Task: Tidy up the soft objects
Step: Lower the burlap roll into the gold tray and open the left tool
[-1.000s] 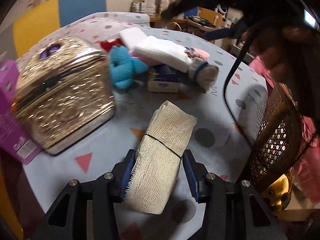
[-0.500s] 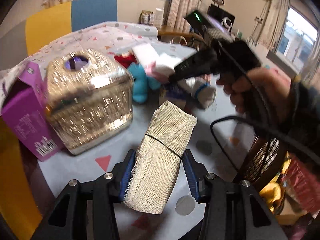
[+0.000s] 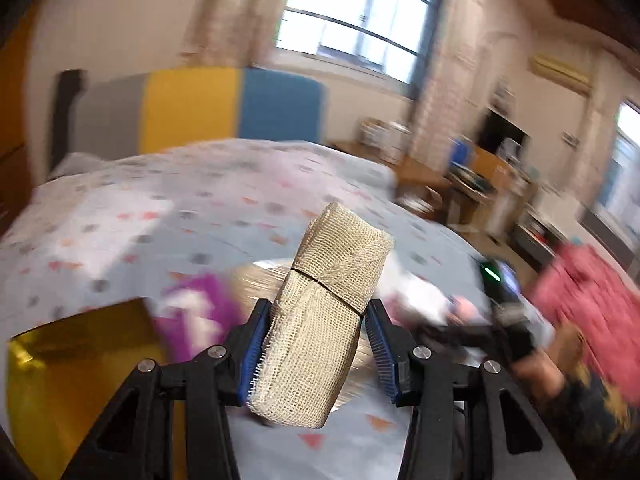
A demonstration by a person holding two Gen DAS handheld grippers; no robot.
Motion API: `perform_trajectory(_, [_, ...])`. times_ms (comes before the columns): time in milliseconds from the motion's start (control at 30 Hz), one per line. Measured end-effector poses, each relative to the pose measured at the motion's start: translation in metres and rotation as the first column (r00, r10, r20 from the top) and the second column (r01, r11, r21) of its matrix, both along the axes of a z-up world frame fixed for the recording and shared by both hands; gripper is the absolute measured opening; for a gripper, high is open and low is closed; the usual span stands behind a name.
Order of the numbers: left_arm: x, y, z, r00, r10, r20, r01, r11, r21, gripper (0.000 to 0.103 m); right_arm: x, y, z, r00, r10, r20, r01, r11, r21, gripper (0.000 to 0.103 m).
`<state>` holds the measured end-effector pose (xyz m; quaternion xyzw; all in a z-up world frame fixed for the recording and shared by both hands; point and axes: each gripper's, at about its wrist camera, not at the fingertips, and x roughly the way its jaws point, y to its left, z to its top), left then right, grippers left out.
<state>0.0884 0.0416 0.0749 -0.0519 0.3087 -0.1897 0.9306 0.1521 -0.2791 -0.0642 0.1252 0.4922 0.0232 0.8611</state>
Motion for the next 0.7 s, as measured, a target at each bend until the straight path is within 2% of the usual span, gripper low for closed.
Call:
perform_trajectory(67, [0.01,0.029,-0.002,0.994,0.108,-0.016,-0.108,0.994,-0.015,0.049,0.0,0.001,0.0,1.0,0.0,-0.003,0.0,1.0,-0.006,0.016])
perform_trajectory(133, [0.016,0.06,-0.009,0.976,0.215,-0.042,-0.216,0.976,-0.015,0.049,-0.001,0.002,0.0,1.0,0.003,-0.002,-0.003,1.0,-0.017,0.016])
perform_trajectory(200, [0.024,0.087,-0.023,0.951,0.299,-0.081,-0.3,0.954,-0.004,0.049,-0.001,0.004,-0.001,1.0,0.01,-0.002,-0.01,1.0,-0.027,0.016])
perform_trajectory(300, [0.035,0.121,-0.061,0.901,0.399,-0.171,-0.398,0.916,0.044,0.049,-0.002,0.005,0.0,1.0,0.023,0.007,-0.023,0.999,-0.026,0.014])
perform_trajectory(433, [0.039,0.131,-0.103,0.852,0.441,-0.281,-0.436,0.896,0.083,0.05,-0.005,0.007,0.002,0.999,0.03,0.012,-0.029,1.0,-0.008,0.014])
perform_trajectory(533, [0.047,0.129,-0.116,0.833,0.452,-0.318,-0.448,0.889,0.092,0.057,-0.006,0.006,0.004,0.999,0.037,0.023,-0.037,0.999,0.02,0.013])
perform_trajectory(600, [0.049,0.123,-0.124,0.843,0.428,-0.326,-0.427,0.901,0.077,0.072,-0.006,0.006,0.004,0.999,0.042,0.027,-0.043,0.998,0.037,0.013])
perform_trajectory(700, [0.047,0.12,-0.124,0.841,0.438,-0.317,-0.439,0.896,0.071,0.086,-0.01,0.005,0.007,0.998,0.05,0.043,-0.054,0.993,0.104,0.012])
